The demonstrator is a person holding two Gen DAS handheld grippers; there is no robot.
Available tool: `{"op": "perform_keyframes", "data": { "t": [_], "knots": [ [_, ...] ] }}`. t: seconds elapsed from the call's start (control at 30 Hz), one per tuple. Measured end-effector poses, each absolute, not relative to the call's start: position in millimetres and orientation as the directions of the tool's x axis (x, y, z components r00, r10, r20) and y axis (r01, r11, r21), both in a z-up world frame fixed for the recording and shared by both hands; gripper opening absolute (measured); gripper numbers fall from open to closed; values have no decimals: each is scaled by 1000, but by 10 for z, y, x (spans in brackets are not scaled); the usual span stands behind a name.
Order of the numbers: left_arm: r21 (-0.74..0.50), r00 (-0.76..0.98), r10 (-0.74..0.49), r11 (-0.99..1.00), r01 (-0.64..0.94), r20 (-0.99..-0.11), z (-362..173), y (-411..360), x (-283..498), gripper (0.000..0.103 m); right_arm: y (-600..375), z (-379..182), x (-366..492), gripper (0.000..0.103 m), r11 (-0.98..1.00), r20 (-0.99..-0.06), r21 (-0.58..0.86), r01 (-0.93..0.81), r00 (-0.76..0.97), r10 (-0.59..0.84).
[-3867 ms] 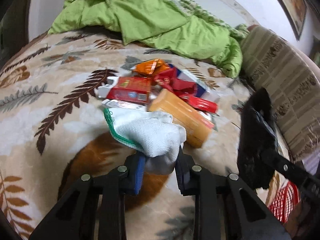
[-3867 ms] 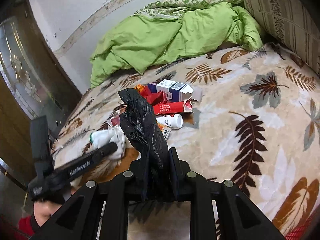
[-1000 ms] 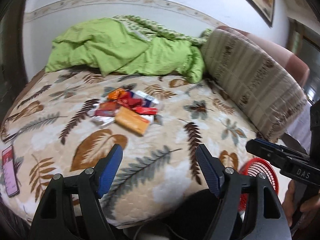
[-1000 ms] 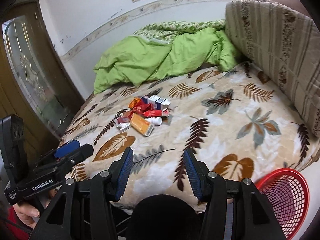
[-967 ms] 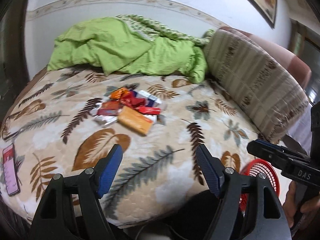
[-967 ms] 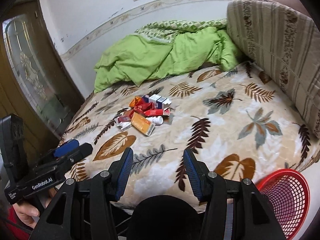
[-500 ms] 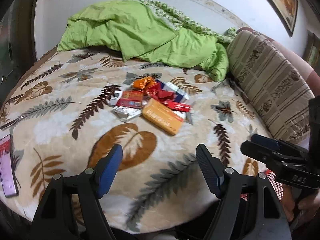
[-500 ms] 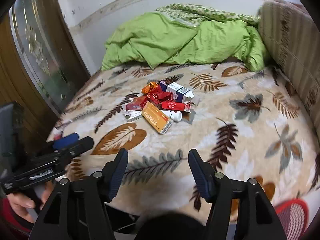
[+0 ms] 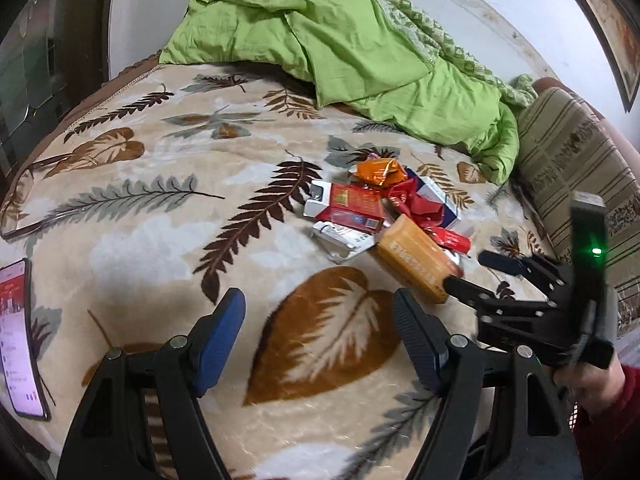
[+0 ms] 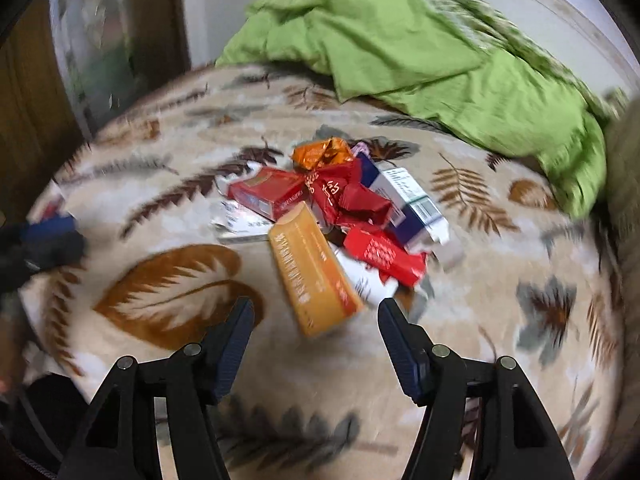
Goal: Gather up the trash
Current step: 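Move both tools back over the remaining trash pile on the bed, then grasp the orange medicine box with the right tool while the left grasps the red cigarette box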
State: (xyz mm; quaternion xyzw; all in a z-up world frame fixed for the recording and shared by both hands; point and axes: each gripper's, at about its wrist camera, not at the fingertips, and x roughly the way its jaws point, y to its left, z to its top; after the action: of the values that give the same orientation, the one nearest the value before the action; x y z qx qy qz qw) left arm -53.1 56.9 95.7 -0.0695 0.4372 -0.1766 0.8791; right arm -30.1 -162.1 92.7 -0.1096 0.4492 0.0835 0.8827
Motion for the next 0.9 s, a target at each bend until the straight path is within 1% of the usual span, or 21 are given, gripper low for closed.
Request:
{"op": "perform_keyframes", "data": {
  "t": [0.07, 0.17, 0.23, 0.27, 0.3, 0.37, 0.43, 0.5, 0.6, 0.7, 0.77, 0.9],
  "knots": [
    [-274, 550, -370, 928, 251, -749, 919, 581, -481, 75, -1535, 833, -197, 68, 939, -814, -181, -291, 581, 23],
    [-273, 534, -376, 925, 264, -758, 860, 560, -381, 75, -1418, 647, -67, 68, 896, -818, -299, -329, 572, -63],
    [-269, 528, -380, 922, 278, -759, 849, 508, -292, 75, -1420, 571, -28, 67, 893, -821, -303, -333, 567, -67],
    [-261, 529, -381, 921, 289, -758, 846, 471, -249, 75, -1435, 548, -18, 65, 899, -825, -288, -331, 562, -57],
    [-247, 529, -374, 922, 297, -762, 841, 420, -189, 75, -1465, 539, -23, 54, 907, -822, -277, -318, 568, -52],
    [-250, 520, -382, 918, 307, -764, 829, 347, -79, 75, -1513, 546, -44, 54, 923, -816, -257, -285, 576, -50],
    [-268, 511, -394, 914, 304, -765, 813, 267, 75, 75, -1589, 613, -124, 53, 950, -809, -186, -252, 587, -3],
    [-294, 500, -409, 909, 294, -764, 801, 180, 262, 75, -1715, 718, -242, 53, 977, -803, -71, -203, 592, 65],
    [-313, 482, -391, 920, 236, -785, 737, 64, 614, 75, -1834, 846, -429, 54, 988, -780, 73, -135, 609, 141],
    [-289, 457, -336, 942, 171, -824, 632, -113, 1039, 75, -1915, 923, -646, 54, 984, -756, 163, -73, 632, 172],
    [-281, 432, -308, 951, 127, -848, 546, -192, 1235, 75, -1938, 944, -745, 54, 979, -746, 198, -50, 640, 184],
    [-268, 355, -293, 956, 118, -888, 323, -343, 1427, 75, -1991, 945, -894, 54, 971, -735, 239, -11, 652, 188]
  ]
}}
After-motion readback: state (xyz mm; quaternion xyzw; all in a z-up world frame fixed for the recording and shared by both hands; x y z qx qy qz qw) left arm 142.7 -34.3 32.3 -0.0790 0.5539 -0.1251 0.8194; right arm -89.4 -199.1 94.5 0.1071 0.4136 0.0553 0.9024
